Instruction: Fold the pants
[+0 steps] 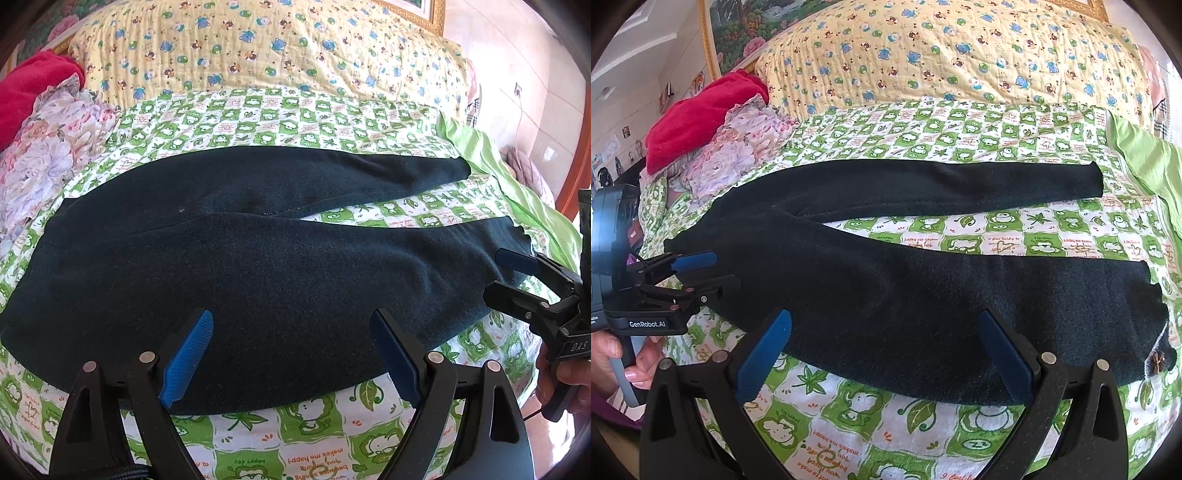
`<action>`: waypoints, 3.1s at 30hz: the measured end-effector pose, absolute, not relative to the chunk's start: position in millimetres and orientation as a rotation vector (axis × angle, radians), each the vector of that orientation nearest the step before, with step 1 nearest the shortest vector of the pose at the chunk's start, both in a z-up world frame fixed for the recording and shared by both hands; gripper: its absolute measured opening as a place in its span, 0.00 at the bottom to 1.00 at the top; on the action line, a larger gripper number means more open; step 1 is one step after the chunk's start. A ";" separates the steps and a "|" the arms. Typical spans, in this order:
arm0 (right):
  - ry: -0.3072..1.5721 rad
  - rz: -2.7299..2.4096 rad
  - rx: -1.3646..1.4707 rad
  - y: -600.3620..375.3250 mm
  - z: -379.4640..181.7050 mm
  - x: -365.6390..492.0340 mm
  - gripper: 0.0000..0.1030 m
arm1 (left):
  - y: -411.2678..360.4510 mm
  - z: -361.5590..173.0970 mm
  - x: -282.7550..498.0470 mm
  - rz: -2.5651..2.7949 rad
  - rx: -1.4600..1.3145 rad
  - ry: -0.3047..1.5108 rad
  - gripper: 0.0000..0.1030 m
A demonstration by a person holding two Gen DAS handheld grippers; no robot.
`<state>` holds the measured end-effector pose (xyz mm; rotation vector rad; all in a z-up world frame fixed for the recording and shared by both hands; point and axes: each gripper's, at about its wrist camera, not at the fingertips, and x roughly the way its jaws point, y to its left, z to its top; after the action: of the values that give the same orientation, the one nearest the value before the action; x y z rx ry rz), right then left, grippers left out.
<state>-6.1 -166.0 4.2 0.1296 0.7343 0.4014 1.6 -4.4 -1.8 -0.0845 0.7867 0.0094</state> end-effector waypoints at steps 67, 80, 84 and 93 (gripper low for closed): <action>0.883 0.203 0.410 -350.2 19.1 208.7 0.98 | 9.2 20.3 254.4 -0.290 0.035 0.917 0.85; 1.094 0.319 0.508 -368.2 -25.9 265.9 0.54 | -10.7 -19.3 349.1 -0.500 0.096 1.098 0.85; 1.117 0.349 0.521 -373.6 -27.8 271.9 0.17 | -24.8 -27.8 355.4 -0.548 0.142 1.163 0.84; 1.038 0.379 0.517 -376.6 -6.9 248.6 0.08 | -51.6 -12.8 320.0 -0.595 0.203 1.159 0.13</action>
<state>248.6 -376.6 -6.9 0.5172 1.0378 0.3793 320.0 -51.6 -12.8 0.2029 1.1586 -0.5949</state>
